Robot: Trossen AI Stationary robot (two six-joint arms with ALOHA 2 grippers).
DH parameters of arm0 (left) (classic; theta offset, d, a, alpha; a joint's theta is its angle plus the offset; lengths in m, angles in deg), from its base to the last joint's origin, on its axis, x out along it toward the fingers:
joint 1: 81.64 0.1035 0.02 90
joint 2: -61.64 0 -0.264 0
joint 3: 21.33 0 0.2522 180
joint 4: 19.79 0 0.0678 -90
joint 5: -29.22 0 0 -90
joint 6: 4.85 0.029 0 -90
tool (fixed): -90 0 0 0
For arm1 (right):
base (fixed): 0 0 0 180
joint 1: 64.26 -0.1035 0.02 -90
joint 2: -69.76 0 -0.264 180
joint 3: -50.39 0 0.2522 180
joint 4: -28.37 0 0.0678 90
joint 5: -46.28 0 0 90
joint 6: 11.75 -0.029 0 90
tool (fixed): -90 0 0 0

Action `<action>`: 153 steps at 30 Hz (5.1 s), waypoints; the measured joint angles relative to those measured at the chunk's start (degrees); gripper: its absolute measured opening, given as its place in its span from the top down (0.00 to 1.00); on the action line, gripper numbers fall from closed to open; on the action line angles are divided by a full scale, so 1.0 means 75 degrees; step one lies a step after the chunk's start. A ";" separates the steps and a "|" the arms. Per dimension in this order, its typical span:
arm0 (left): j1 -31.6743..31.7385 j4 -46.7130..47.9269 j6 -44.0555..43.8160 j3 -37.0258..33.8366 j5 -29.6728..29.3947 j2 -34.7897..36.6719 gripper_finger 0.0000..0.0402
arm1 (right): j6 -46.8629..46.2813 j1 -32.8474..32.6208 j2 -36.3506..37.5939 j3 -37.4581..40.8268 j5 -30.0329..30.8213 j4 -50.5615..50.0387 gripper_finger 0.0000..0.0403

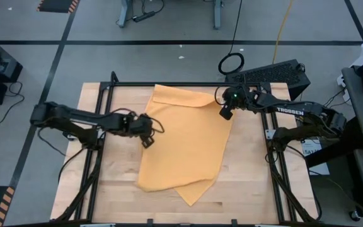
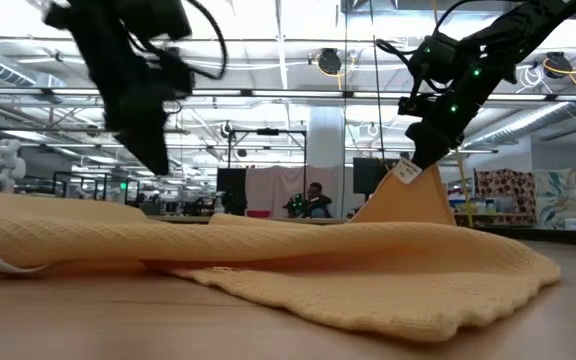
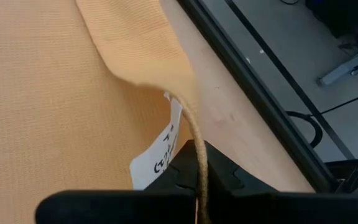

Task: Roll towel
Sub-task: Fold the yellow towel

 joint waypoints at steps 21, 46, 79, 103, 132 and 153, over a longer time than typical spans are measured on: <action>-0.2215 -0.2162 -0.0294 -0.1688 0.1001 -0.0930 0.60 | 0.0140 0.0000 0.0000 0.0000 -0.0037 -0.0001 1.00; -0.2560 -0.1511 0.1339 -0.1789 0.1139 0.0155 0.64 | -0.0004 0.0000 0.0003 0.0000 -0.0046 0.0119 1.00; -0.2692 -0.0063 0.0431 -0.2043 0.1151 -0.0249 0.77 | 0.0199 0.0000 0.0002 0.0000 -0.0196 -0.0084 1.00; -0.3450 -0.2996 0.0769 -0.0694 0.1375 0.0097 0.77 | 0.0549 0.0000 0.0000 0.0000 -0.0194 -0.0048 1.00; -0.3505 -0.5808 0.3293 0.3049 0.2248 -0.6262 0.77 | 0.0833 0.0385 0.0000 -0.0003 -0.0197 0.0628 1.00; -0.2304 -0.4379 0.4297 0.4526 0.2898 -0.5535 0.77 | 0.1246 0.0820 0.0003 -0.0003 -0.0973 0.1643 1.00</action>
